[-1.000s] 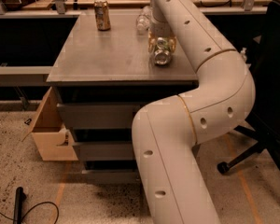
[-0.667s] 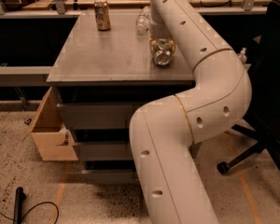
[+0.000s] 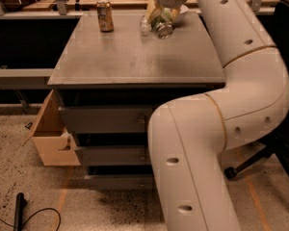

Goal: Place green can upright

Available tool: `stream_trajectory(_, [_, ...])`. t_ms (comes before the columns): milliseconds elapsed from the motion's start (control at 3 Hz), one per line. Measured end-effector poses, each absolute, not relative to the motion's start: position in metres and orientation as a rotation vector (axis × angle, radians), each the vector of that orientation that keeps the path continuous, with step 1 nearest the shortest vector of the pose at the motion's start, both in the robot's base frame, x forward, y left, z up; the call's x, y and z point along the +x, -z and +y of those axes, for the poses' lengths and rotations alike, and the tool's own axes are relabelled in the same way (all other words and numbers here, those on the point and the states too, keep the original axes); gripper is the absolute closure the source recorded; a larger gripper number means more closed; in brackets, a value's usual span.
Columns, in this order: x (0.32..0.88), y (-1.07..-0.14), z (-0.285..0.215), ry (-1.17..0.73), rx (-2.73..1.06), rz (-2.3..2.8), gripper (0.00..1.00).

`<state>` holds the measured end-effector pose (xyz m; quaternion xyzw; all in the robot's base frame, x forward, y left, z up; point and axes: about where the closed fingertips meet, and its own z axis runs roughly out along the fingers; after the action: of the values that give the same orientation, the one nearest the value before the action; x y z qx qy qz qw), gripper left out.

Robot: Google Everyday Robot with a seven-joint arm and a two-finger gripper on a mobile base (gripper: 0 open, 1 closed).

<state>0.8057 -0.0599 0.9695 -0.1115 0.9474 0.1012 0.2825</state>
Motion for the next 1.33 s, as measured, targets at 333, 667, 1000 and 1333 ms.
stream_trajectory(333, [0.793, -1.008, -0.036, -0.504, -0.544, 2.352, 1.00])
stream_trajectory(667, [0.775, -1.033, -0.002, -0.695, -0.754, 2.172, 1.00])
stream_trajectory(1000, [0.772, -1.036, 0.009, -0.735, -0.804, 2.130, 1.00])
stream_trajectory(1333, [0.772, -1.035, 0.009, -0.735, -0.804, 2.131, 1.00])
